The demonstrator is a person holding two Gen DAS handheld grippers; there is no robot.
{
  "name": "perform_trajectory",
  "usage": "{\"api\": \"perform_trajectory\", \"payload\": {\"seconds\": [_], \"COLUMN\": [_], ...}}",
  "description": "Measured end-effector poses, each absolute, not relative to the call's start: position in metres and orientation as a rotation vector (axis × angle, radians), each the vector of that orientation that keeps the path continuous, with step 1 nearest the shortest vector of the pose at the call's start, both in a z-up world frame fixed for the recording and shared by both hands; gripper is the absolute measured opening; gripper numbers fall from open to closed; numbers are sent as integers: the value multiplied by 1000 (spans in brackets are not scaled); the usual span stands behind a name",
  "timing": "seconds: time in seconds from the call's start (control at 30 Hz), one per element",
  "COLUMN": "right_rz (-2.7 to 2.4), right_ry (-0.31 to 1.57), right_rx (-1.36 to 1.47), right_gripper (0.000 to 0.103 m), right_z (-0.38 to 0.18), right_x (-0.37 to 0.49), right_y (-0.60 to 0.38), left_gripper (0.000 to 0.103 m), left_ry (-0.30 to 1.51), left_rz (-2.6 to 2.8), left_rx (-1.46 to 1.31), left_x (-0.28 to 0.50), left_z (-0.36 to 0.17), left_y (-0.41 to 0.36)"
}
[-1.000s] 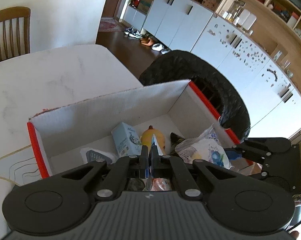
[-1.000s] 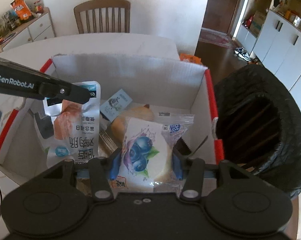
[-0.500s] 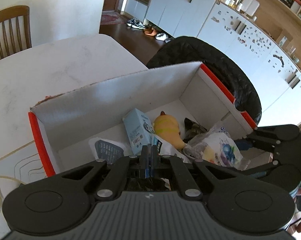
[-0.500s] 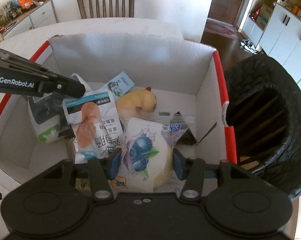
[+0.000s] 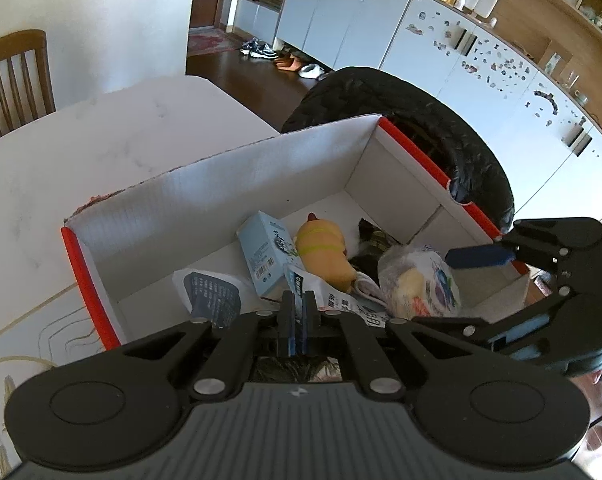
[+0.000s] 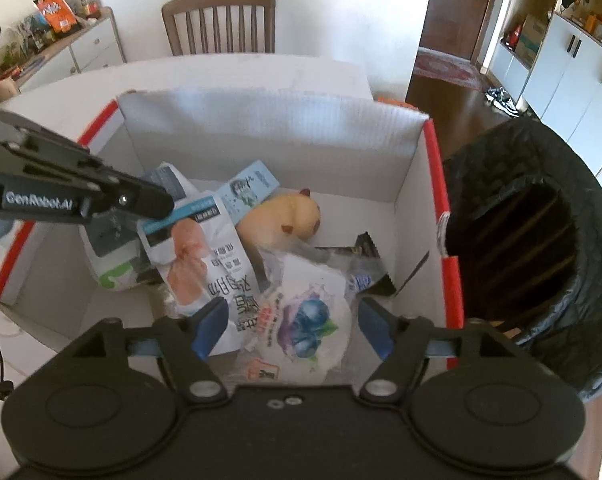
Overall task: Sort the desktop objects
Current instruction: 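Open the right tool to drop the bread bag while the left tool releases the sausage pack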
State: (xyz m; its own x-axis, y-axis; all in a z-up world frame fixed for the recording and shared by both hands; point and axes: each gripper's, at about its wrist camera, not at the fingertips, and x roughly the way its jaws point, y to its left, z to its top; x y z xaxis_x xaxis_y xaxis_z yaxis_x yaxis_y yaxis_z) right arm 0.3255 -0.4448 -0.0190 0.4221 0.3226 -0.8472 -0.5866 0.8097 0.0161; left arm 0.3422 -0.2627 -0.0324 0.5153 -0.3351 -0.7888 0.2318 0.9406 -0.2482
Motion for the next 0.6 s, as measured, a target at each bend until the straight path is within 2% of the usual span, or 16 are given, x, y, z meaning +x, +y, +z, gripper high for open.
{"api": "perform_trajectory", "payload": {"seconds": [0.6], "right_rz": [576], "right_ry": [899], "right_rx": [-199], "right_gripper": [74], "right_z": [26], "right_x": [301], "right_y": [-467], "left_gripper": [2], "left_ry": [883], "left_rz": [-381], "left_rx": [-40], "left_x": [305], "left_z": [3], "left_y": [-258]}}
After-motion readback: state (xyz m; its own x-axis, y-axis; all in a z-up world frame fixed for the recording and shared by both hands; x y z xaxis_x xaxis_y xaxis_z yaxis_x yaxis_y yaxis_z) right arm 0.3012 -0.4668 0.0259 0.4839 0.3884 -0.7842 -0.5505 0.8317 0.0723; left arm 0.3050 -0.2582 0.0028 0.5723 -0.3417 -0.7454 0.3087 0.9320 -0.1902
